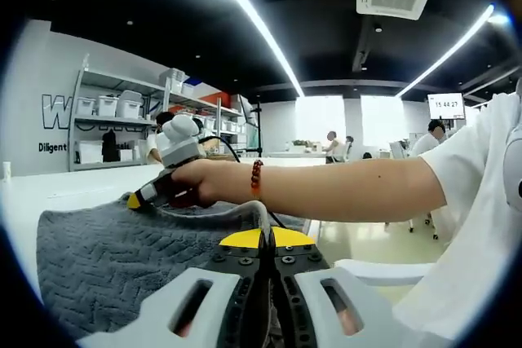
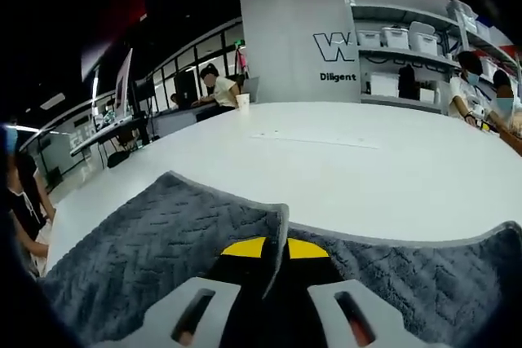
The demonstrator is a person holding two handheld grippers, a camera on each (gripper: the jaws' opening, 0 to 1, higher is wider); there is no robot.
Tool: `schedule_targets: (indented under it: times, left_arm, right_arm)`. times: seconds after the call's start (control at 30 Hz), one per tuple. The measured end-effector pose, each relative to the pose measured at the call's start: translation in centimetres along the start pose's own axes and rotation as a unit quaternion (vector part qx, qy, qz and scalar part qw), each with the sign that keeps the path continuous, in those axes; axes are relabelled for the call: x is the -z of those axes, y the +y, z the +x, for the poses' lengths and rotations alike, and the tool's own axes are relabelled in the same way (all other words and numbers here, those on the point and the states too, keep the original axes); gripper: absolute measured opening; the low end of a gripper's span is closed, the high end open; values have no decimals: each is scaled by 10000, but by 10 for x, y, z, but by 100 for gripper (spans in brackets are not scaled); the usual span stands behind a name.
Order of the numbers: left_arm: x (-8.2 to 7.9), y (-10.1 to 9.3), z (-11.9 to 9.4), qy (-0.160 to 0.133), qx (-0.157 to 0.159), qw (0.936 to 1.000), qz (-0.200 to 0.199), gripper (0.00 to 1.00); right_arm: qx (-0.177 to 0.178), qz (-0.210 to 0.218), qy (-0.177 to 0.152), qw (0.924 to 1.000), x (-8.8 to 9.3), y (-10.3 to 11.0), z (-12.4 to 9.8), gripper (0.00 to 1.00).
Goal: Open the folded towel by lifting each exposed corner and separating the folded layers until the towel lies flat within the target outline without major curled edges
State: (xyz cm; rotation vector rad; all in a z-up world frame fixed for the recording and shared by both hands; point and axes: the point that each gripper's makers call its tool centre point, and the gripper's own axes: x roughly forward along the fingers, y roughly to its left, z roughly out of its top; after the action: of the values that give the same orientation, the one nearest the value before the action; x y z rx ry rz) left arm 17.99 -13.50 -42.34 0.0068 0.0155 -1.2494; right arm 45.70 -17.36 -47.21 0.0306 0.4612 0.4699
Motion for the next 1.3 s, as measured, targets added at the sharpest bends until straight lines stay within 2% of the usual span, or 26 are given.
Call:
schedule_targets:
  times: [0.23,0.4,0.53,0.67,0.73,1.03,1.13,1.3]
  left_arm:
    - [3,-1,1,78,27,9999,-98,0]
    - [-2,0,0,-6,-62,9998,214,0]
    - [-2,-2,0,-12,5,9999,170,0]
    - [-6,-2,-1,-165,38,9996,222,0]
    - [-8,-3,-2,-211,114,9997,-47,0]
    - [-14,-8,-4,-374,210,9991,-11,0]
    - [-18,-9,-6,-453,305,9984,-148,0]
    - [-21,-10,-9,-550,408,9970,-371,0]
  right_arm:
    - [20,157,-58,9999,-3,-4,0,0]
    - [90,195,-56,9998,-2,-7,3,0]
    - [205,114,-75,9997,-5,-8,2,0]
    - [257,229,-122,9993,-11,-7,0,0]
    - [251,216,-121,9994,-13,-5,-1,0]
    - [378,201,-191,9989,-23,-7,-4,0]
    - [211,574,-288,9977,-27,-3,-4,0]
    - [117,641,-349,9973,-32,-1,-5,0]
